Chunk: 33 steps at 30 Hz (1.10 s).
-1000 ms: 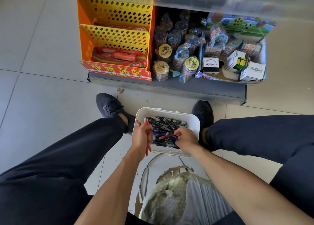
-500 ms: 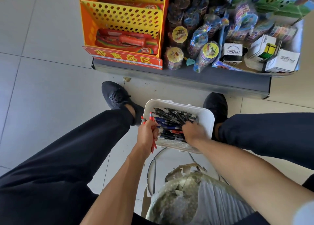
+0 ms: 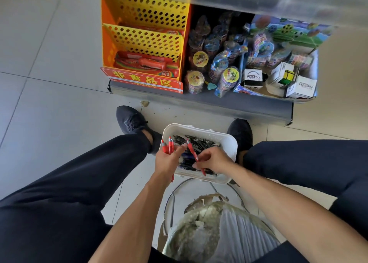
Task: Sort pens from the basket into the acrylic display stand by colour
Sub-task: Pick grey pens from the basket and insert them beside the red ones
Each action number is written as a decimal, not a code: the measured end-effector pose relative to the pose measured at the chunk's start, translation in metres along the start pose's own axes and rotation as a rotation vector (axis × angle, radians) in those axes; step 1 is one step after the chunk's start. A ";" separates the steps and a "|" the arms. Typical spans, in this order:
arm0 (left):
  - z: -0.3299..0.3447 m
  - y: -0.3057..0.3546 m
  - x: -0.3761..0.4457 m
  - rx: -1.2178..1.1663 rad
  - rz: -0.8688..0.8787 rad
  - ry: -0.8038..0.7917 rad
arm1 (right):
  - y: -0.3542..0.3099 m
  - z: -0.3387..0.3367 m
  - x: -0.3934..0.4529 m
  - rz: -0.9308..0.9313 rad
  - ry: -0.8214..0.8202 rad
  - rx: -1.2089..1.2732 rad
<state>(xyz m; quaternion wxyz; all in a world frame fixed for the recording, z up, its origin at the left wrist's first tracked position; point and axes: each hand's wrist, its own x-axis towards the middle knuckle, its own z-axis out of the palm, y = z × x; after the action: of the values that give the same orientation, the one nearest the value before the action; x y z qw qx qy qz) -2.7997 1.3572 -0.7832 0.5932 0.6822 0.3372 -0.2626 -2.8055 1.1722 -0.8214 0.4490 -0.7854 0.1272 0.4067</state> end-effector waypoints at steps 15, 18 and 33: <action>0.005 0.021 -0.031 0.027 0.095 -0.189 | -0.048 -0.004 -0.042 -0.203 -0.015 0.208; 0.006 0.023 -0.036 -0.029 0.093 -0.138 | -0.046 -0.009 -0.047 -0.212 -0.103 0.230; 0.011 0.066 -0.076 0.066 0.300 -0.051 | -0.074 -0.041 -0.078 -0.283 0.145 0.119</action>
<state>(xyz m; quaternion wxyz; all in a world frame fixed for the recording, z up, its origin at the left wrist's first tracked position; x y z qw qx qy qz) -2.7964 1.3308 -0.6857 0.6114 0.7372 0.2074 -0.1992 -2.7924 1.1677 -0.7071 0.5371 -0.7948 0.0713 0.2734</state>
